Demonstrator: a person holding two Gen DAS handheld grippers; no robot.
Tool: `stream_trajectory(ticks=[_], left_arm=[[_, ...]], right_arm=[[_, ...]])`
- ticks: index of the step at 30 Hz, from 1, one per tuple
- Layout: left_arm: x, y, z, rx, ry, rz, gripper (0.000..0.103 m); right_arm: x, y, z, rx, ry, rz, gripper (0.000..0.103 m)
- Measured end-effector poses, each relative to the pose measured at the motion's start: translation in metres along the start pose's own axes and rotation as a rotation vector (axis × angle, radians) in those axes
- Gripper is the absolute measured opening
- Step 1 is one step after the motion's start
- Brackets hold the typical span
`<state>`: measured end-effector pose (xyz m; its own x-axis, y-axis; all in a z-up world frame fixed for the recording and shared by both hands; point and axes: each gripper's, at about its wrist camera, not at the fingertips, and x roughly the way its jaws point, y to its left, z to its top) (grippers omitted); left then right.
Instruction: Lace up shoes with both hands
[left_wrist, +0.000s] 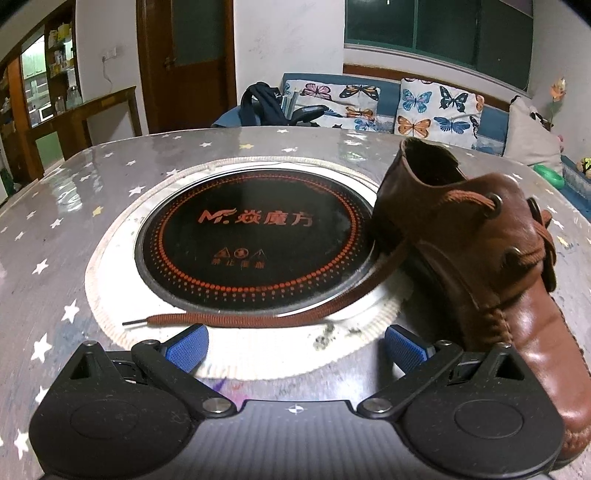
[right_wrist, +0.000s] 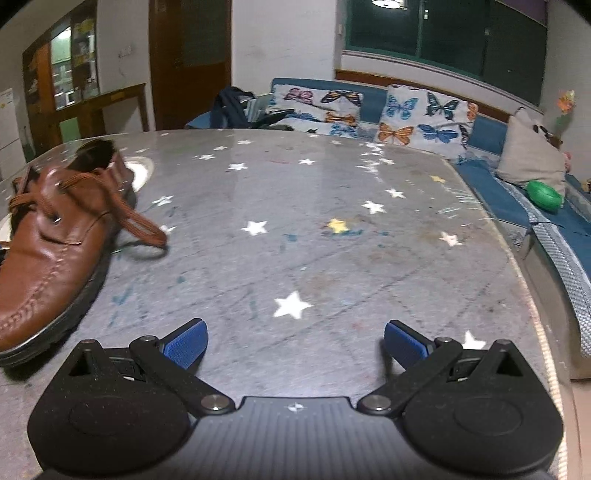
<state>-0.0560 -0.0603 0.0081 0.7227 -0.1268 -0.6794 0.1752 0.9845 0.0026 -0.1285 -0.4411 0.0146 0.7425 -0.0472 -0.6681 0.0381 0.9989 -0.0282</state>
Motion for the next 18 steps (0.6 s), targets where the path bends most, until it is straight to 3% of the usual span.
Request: stream_trajectory(ticks=[10,18], left_arm=[[0.02,0.01,0.013,-0.012,-0.013,-0.029,0.103],[0.039,0.02,0.025,0.045,-0.024,-0.038,0.103]], right_arm=[[0.015,-0.027,0.005,0.066,-0.013,-0.044,0.103],[0.025,-0.046,0.009,0.104,-0.022,-0.079,0.103]])
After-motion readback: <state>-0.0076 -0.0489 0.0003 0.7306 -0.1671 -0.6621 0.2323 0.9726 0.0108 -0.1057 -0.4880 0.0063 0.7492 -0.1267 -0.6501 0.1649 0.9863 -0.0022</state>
